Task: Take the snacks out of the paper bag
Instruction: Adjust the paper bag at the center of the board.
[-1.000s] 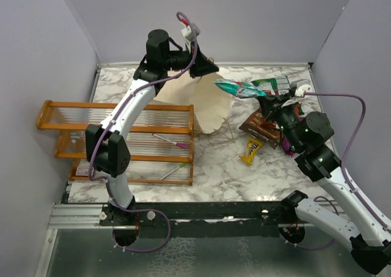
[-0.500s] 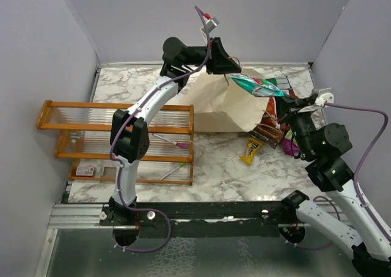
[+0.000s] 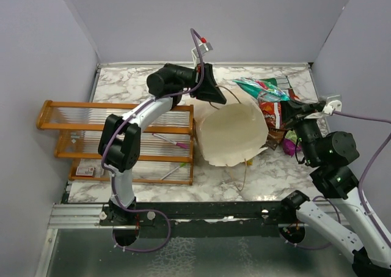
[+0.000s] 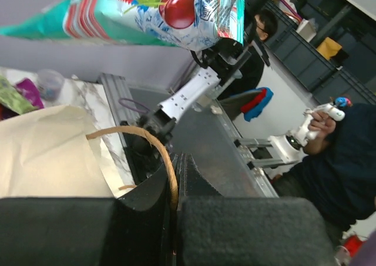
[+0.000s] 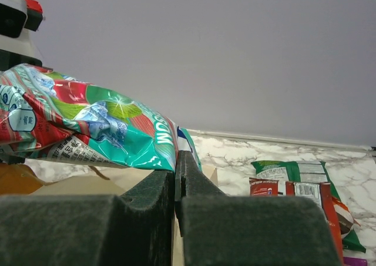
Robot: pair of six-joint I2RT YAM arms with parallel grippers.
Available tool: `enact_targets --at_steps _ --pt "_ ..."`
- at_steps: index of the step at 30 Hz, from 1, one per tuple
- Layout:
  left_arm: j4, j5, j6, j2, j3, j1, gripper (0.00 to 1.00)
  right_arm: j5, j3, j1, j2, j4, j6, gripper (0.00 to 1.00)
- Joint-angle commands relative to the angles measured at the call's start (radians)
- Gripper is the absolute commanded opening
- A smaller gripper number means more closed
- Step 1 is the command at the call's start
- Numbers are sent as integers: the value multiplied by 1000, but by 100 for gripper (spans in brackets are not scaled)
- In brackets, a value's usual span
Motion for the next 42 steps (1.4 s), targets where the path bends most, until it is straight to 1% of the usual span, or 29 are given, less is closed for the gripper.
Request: enact_targets --at_steps 1,3,5,7,8,10,12,13,15,16,17,18,19,21,23,24,28,34,38,40,42 --pt "294 44 -160 -19 -31 -15 0 -8 -26 1 -35 66 9 1" --pt "272 19 -153 17 28 -7 0 -1 -25 1 -37 67 4 1" --pt "201 -37 -128 60 105 11 0 4 -21 1 -38 62 -2 1" --pt "115 -98 -74 89 171 37 0 8 -14 1 -41 49 -5 1" --pt "38 -119 -21 93 193 49 0 12 -9 1 -42 43 -8 1" --pt "-155 -154 136 81 211 76 0 19 2 1 -45 19 -11 1" --pt "-418 -191 387 51 209 104 0 25 13 1 -47 0 -14 1" --pt "-635 -219 513 35 210 121 0 28 17 1 -49 -12 -15 1" --pt "-922 -311 703 18 226 158 0 33 24 1 -56 -29 -16 1" --pt "-1033 -348 748 25 242 177 0 33 27 1 -59 -37 -16 1" --pt "-1091 -369 753 41 258 198 0 32 30 1 -61 -45 -17 1" --pt "-1103 -376 719 62 261 216 0 31 31 1 -63 -53 -19 1" --pt "-1083 -380 669 81 242 235 0 29 33 1 -64 -62 -19 1" --pt "-1004 -395 558 104 177 270 0 29 38 1 -66 -80 -14 1" --pt "-945 -414 513 107 123 299 0 27 44 1 -65 -101 -7 1" --pt "-956 -420 524 105 117 309 0 27 49 1 -64 -115 -3 1" --pt "-1106 -439 649 101 147 341 0 13 74 1 -57 -202 21 1" --pt "-1152 -467 692 74 118 415 0 28 88 1 -65 -374 98 1" --pt "-1208 -493 759 34 112 433 9 43 71 1 -96 -425 148 1" --pt "-1255 -504 804 11 119 440 19 55 63 1 -100 -453 172 1" --pt "-1297 -525 845 -18 126 450 34 66 49 1 -90 -479 200 1"
